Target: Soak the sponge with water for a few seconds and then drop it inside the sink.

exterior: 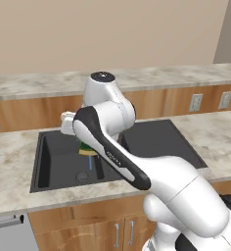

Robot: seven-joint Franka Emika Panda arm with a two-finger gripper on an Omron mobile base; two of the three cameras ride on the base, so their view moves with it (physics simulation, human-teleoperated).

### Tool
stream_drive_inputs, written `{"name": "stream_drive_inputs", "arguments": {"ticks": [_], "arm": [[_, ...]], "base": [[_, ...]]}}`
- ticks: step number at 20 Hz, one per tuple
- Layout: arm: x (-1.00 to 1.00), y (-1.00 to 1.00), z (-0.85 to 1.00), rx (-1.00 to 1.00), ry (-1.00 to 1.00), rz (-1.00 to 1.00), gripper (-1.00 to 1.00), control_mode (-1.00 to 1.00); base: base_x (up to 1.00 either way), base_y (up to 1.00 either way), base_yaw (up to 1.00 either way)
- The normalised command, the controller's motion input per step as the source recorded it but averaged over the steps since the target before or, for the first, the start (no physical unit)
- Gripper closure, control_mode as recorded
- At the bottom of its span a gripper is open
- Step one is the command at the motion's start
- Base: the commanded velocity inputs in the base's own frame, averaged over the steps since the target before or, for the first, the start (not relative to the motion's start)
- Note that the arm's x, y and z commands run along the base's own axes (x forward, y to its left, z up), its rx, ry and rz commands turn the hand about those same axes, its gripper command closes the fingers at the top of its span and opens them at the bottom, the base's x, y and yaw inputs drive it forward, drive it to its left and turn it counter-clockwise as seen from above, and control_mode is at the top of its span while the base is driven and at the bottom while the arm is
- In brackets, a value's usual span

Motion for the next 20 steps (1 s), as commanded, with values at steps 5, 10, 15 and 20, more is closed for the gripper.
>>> {"name": "stream_drive_inputs", "arguments": {"ticks": [5,10,15,20], "arm": [[0.21,-0.04,0.00,0.00,-0.01,-0.28,1.00,-1.00],[0.30,-0.04,0.00,-0.01,0.00,-0.28,1.00,-1.00],[0.34,0.00,0.00,-0.05,0.00,-0.24,1.00,-1.00],[0.30,0.00,0.00,-0.07,0.00,-0.18,1.00,-1.00]], "base": [[0.00,0.00,0.00],[0.00,0.00,0.00],[0.00,0.00,0.00],[0.00,0.00,0.00]]}}
